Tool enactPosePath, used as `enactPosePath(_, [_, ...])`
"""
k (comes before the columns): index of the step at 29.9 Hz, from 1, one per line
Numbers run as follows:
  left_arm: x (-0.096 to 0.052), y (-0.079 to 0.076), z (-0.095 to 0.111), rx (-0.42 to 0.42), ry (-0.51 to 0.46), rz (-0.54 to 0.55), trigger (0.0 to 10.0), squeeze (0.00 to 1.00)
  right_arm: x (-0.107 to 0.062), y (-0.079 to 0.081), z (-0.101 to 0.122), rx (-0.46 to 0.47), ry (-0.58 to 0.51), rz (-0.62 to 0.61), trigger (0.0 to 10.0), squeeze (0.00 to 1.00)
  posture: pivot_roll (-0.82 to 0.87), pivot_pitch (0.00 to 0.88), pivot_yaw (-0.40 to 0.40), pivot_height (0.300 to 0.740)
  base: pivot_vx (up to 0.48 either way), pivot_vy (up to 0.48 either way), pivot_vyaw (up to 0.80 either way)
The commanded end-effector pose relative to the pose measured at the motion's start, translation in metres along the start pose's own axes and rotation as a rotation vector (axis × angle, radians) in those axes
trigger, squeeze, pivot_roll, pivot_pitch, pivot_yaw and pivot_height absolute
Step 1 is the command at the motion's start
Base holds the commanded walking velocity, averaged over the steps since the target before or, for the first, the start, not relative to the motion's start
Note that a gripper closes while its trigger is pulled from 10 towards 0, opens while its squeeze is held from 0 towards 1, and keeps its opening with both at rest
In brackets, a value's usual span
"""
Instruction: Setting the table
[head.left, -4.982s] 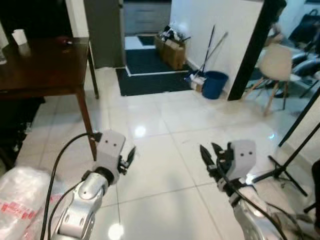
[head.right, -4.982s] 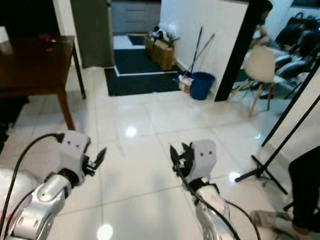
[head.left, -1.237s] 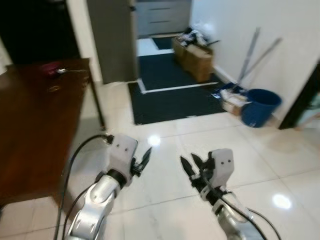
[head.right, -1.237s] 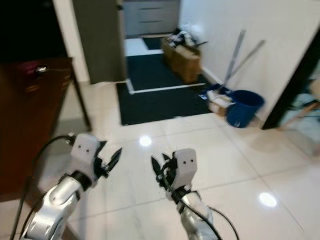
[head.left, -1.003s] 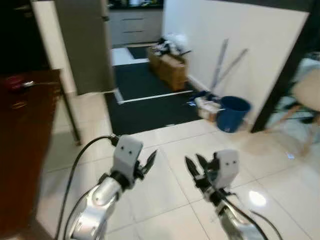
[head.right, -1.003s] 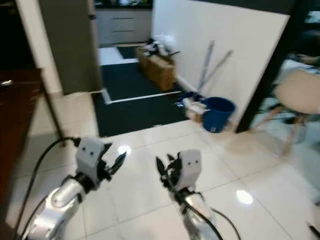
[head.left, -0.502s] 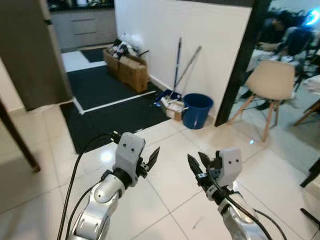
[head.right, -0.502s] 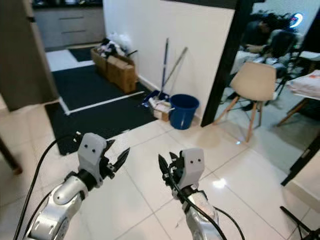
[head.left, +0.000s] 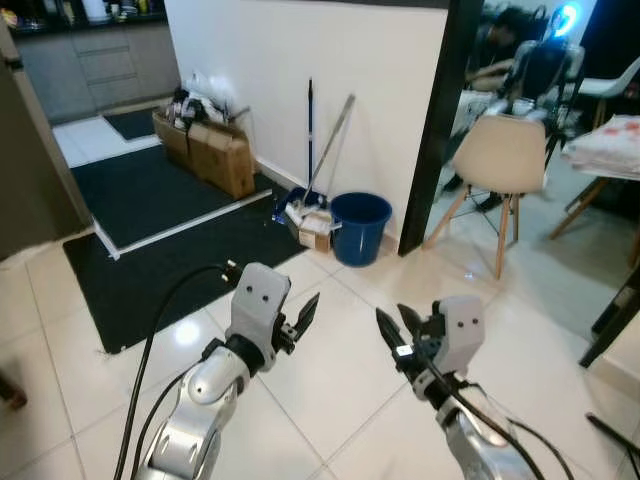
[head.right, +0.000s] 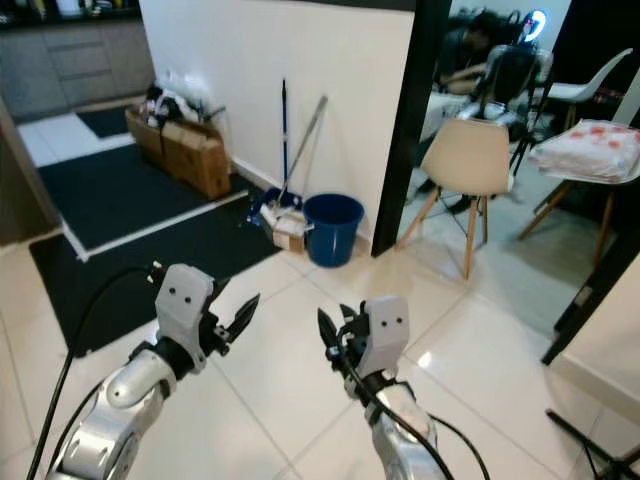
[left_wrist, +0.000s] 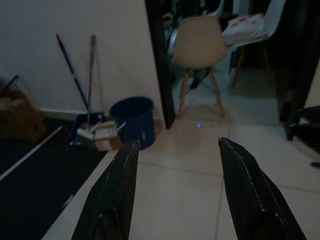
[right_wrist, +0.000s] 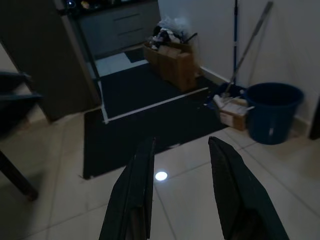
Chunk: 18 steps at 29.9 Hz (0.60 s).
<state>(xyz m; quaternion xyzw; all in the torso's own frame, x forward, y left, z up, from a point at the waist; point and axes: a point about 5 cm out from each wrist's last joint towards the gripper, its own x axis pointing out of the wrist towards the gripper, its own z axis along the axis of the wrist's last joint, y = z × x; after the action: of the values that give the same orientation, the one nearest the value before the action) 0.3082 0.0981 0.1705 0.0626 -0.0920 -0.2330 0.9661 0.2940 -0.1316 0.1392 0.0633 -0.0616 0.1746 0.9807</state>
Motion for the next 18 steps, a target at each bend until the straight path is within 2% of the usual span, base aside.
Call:
enactPosePath(1, [-0.0016,0.0015,-0.0049,-0.006,0.021,0.009,10.0,0.0,-0.0001,0.0025,-0.0018,-0.002,0.007,0.005,10.0,0.0,-0.03,0.026,0.104,0.74,0.458,0.0,0.0])
enactPosePath(18, [-0.0013,0.0026,-0.0053,-0.004,0.022,0.016,10.0,0.0,0.0023,0.0066,0.0022,0.001,-0.01,0.025,10.0,0.0,-0.03,0.028,0.101,0.74,0.458,0.0,0.0])
